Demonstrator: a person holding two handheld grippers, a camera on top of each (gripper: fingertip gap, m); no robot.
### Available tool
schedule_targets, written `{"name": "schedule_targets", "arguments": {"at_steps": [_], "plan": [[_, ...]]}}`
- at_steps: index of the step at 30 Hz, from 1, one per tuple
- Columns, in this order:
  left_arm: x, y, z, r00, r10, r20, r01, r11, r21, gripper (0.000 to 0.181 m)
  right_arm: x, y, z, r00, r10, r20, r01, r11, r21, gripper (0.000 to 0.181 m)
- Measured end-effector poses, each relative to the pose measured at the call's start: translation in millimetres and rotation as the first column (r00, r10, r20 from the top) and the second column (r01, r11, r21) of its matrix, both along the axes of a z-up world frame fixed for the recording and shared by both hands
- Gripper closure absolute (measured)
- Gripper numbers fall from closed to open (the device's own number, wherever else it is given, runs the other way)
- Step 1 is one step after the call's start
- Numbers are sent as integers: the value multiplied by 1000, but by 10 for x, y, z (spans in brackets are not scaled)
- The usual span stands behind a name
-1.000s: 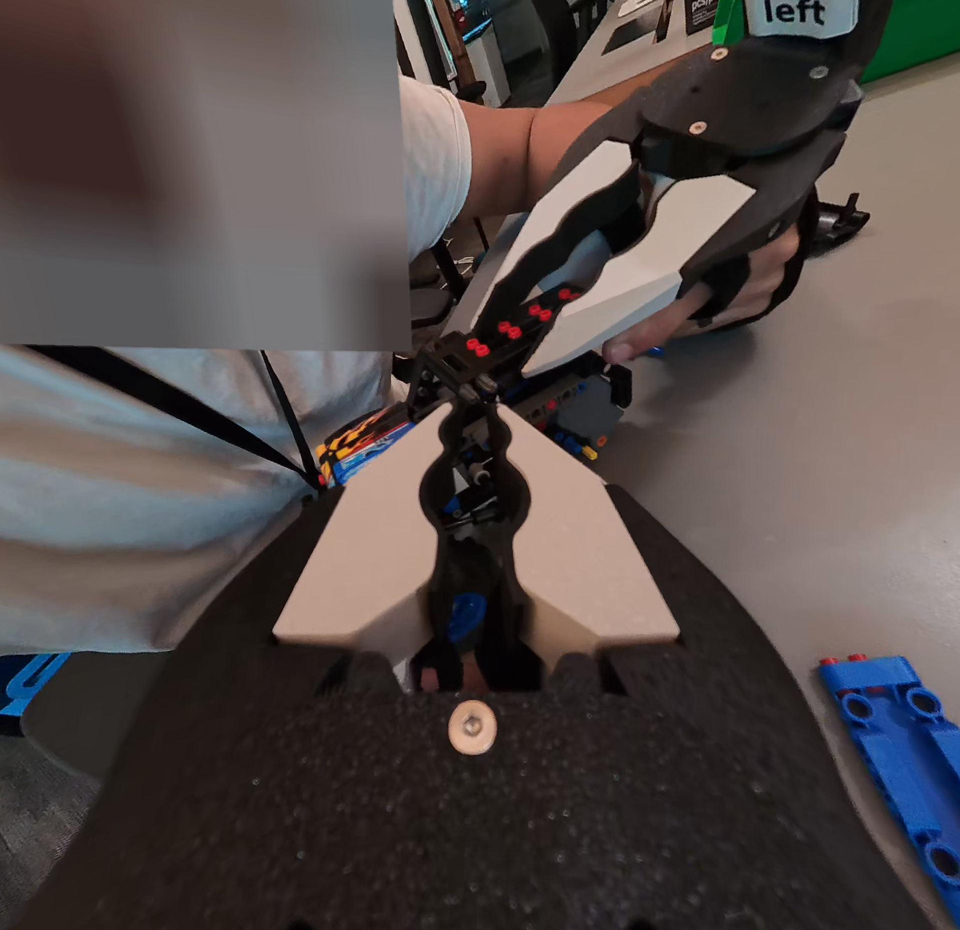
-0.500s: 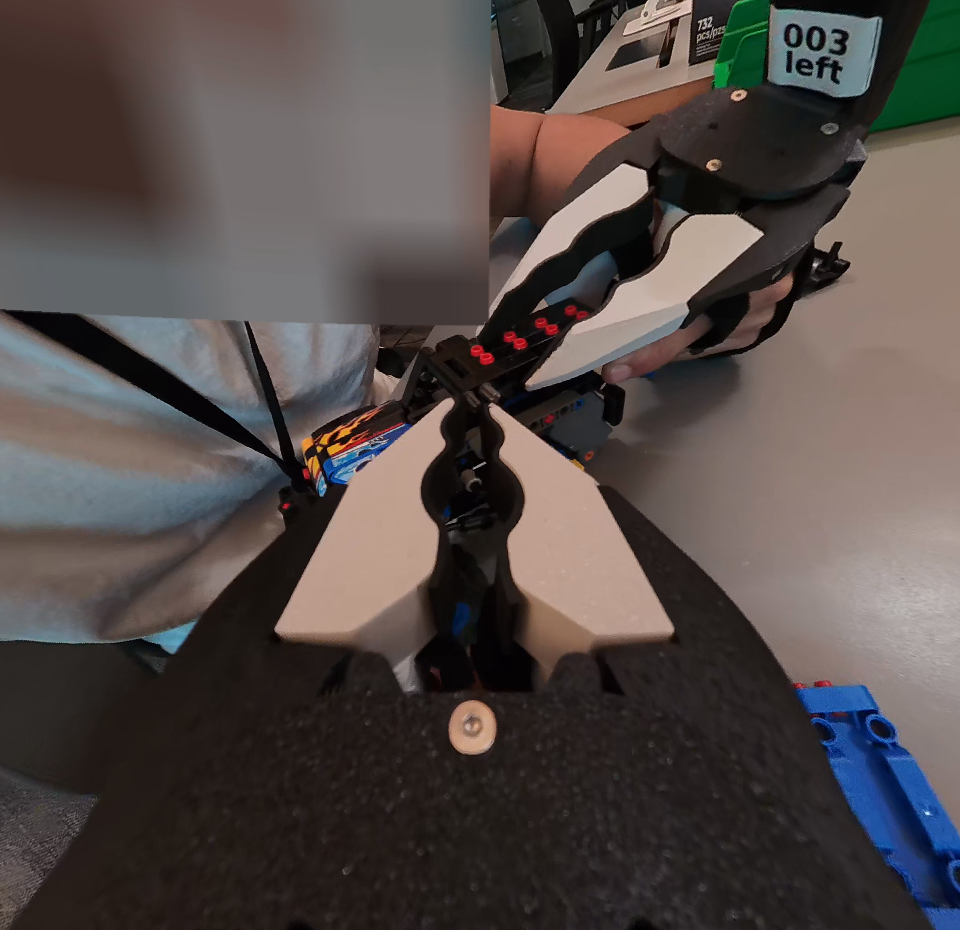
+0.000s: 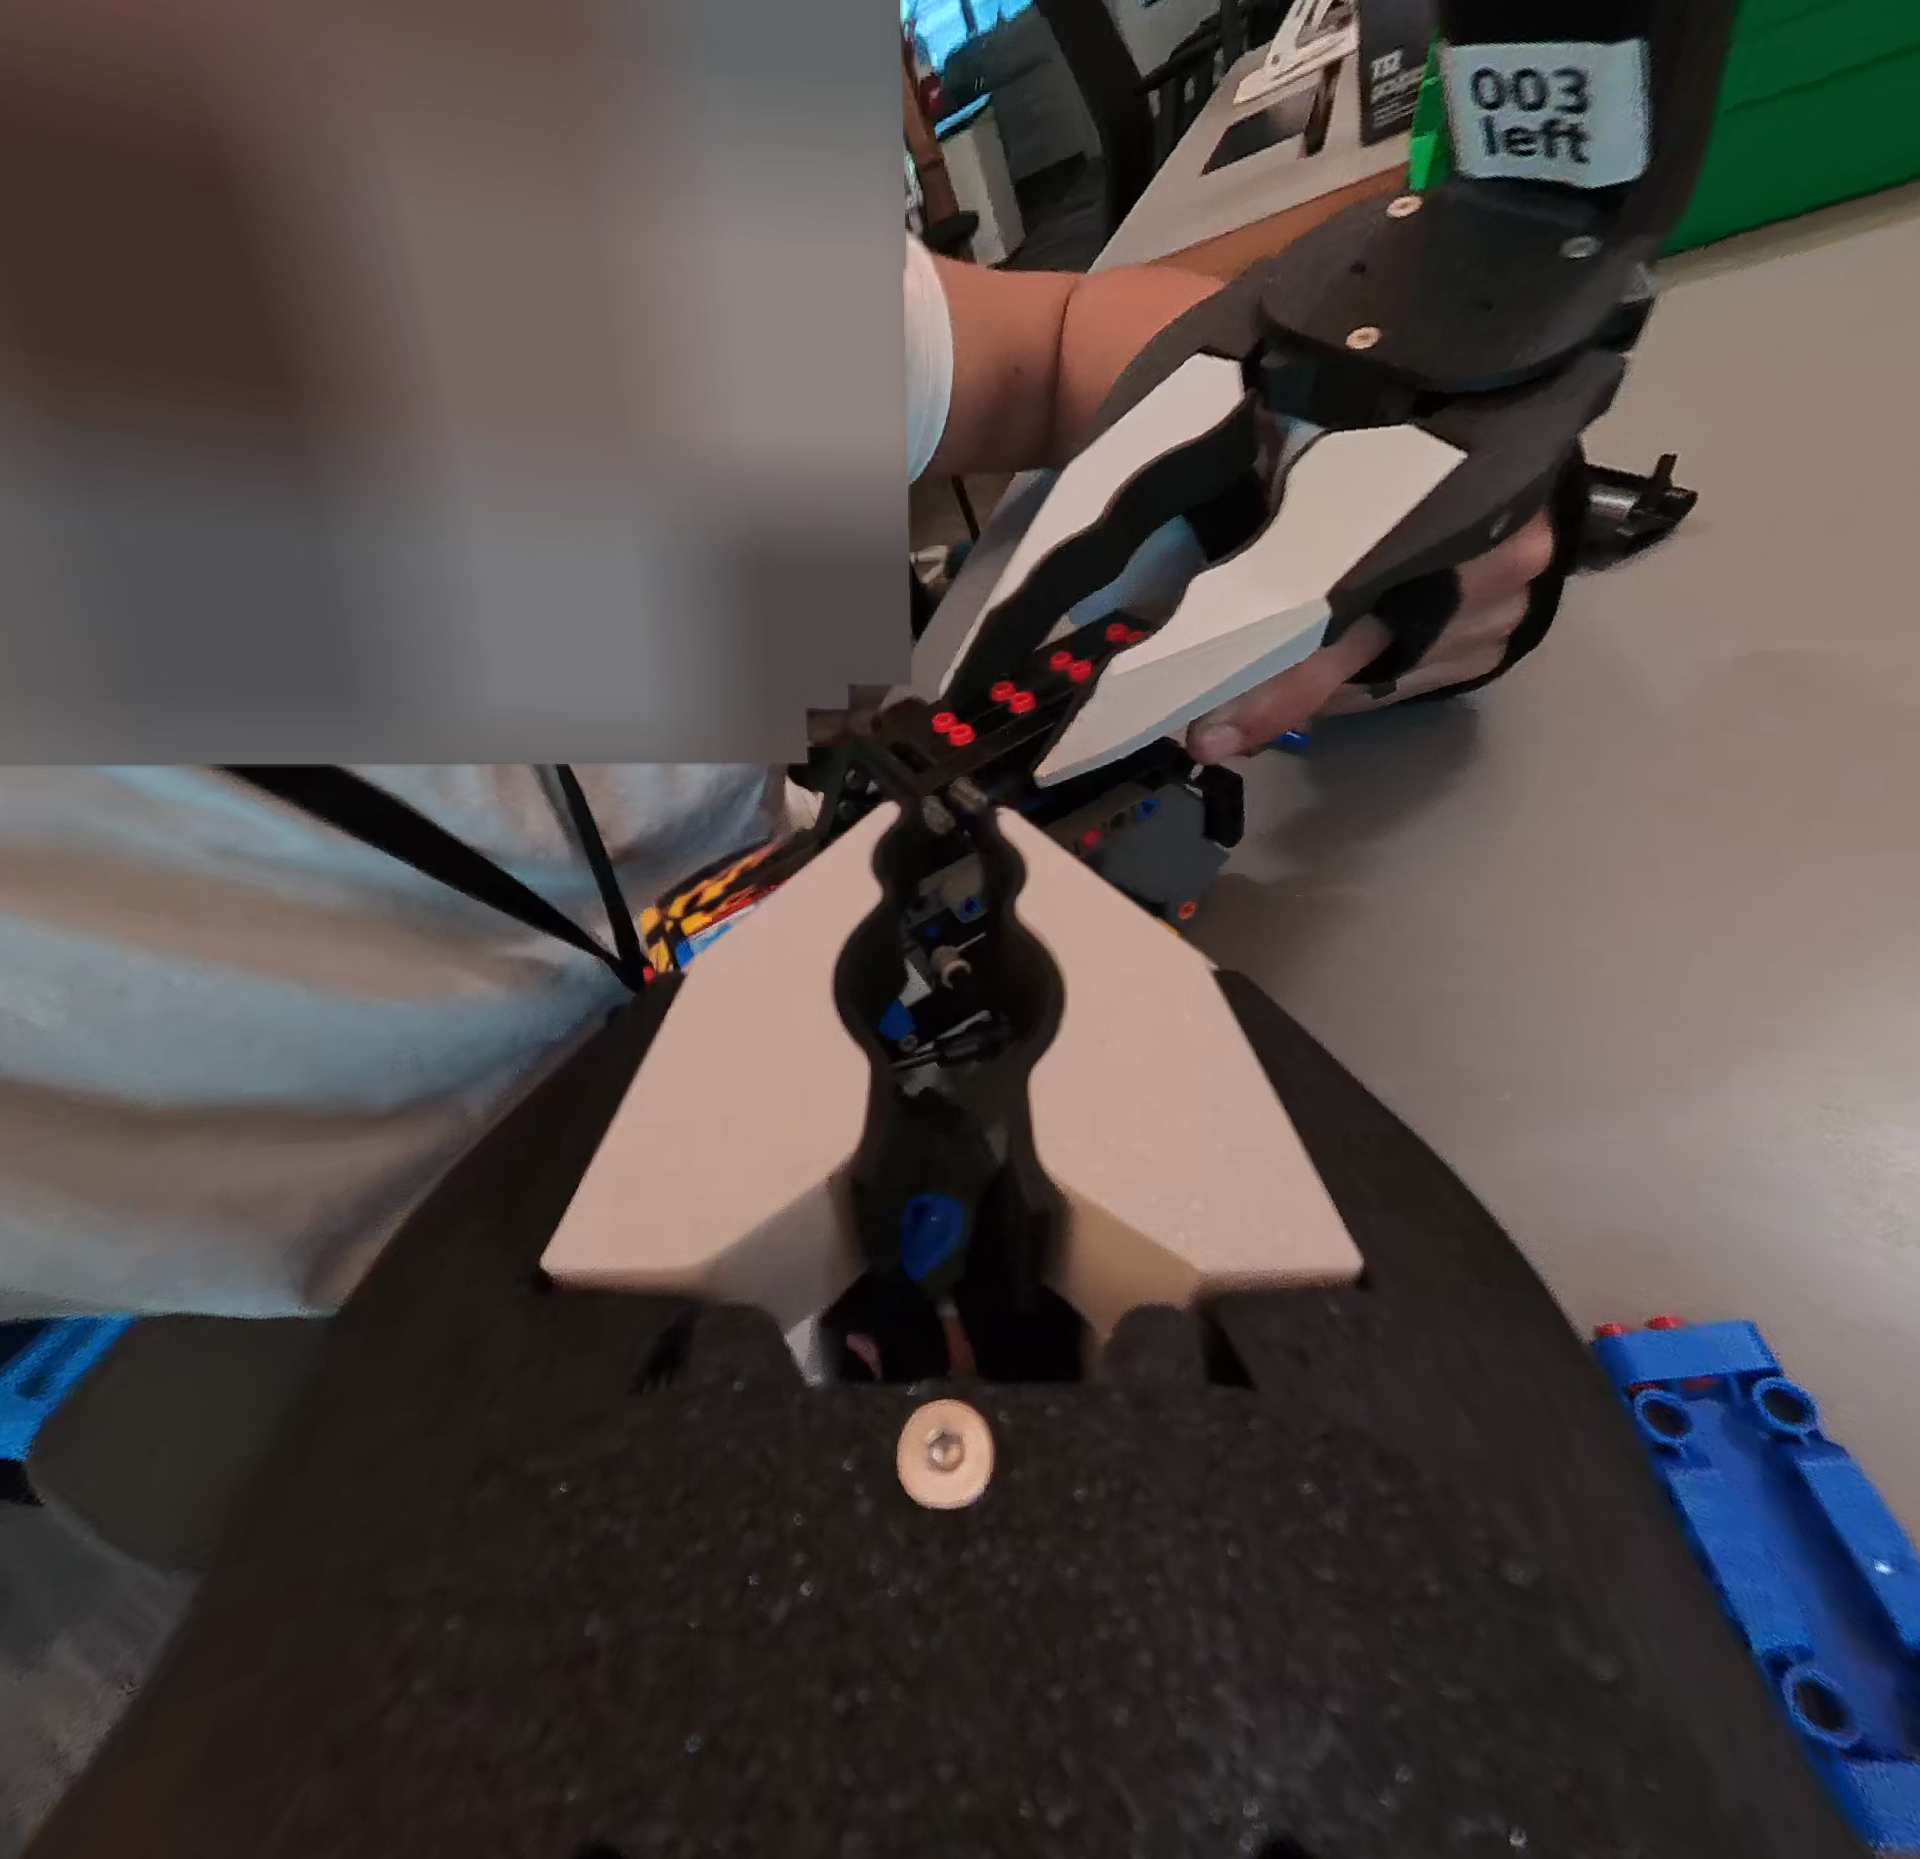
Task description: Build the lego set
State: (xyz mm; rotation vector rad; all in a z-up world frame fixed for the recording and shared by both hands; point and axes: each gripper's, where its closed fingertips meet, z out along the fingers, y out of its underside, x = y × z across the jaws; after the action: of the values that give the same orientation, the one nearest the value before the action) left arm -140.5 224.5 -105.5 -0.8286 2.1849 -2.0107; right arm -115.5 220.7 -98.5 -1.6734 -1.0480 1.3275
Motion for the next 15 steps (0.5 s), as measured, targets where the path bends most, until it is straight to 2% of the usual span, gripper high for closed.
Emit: {"name": "schedule_targets", "arguments": {"at_steps": [3,5,7,11,12,14,15], "plan": [[-1,1,1,1000,-1,0,1,1000,-1,156,48,45,6,998,3,-57,-10,993,-119,156],[-5,3,2,1000,-3,-1,3,1000,-2,156,114,145,-80,999,-45,-21,42,992,-118,156],[-11,7,4,1000,-2,2,2,1000,2,156,190,230,-187,994,-97,52,103,986,-131,145],[-19,27,6,1000,5,-8,-5,1000,5,156,309,149,-391,957,-104,272,145,980,-134,84],[-22,34,6,1000,6,-16,-6,1000,11,156,343,171,-412,936,-141,324,184,977,-106,77],[-28,50,6,999,11,-33,-10,1000,26,156,376,274,-308,904,-256,341,281,959,-24,83],[-28,59,7,999,19,-36,-18,999,34,156,394,344,-199,886,-338,317,347,937,29,97]]}}
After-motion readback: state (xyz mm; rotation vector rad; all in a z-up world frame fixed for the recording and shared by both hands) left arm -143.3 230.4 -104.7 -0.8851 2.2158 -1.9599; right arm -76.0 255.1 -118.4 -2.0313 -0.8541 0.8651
